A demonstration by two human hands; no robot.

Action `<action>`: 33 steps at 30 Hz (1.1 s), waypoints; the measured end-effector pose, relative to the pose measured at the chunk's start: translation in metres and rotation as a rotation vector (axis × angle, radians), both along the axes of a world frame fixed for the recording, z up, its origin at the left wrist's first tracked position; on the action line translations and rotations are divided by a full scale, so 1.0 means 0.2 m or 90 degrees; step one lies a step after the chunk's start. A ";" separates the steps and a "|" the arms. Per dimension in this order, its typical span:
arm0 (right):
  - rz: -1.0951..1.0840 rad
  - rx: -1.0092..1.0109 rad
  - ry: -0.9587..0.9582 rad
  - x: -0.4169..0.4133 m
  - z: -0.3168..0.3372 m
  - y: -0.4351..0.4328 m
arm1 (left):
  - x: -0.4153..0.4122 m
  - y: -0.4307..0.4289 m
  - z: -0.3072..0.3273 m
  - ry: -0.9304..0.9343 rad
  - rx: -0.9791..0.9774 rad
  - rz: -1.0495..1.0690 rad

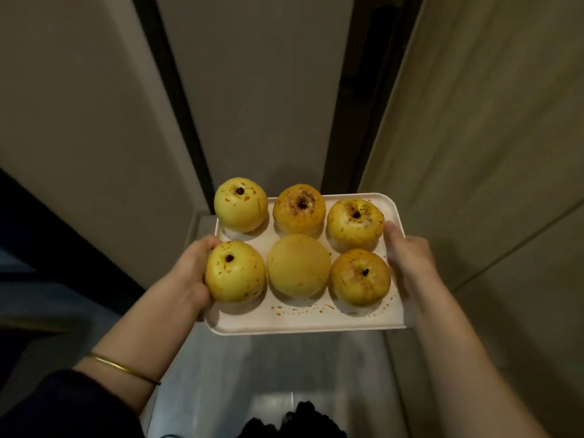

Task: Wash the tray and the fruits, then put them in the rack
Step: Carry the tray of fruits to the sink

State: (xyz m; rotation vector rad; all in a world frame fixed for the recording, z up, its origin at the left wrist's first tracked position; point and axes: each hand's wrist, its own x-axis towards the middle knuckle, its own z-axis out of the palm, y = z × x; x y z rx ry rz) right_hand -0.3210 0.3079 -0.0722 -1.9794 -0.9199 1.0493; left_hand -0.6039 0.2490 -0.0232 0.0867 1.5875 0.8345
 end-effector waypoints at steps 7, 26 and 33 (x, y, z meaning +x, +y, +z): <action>0.157 0.009 0.006 -0.35 0.00 0.21 | -0.21 -0.09 -0.01 0.004 -0.025 0.147; 0.436 -0.023 -0.026 -1.43 -0.02 0.23 | -0.92 -0.55 -0.01 0.017 -0.023 0.439; 0.477 -0.022 0.010 -1.91 -0.04 0.10 | -1.33 -0.73 0.02 0.050 -0.020 0.491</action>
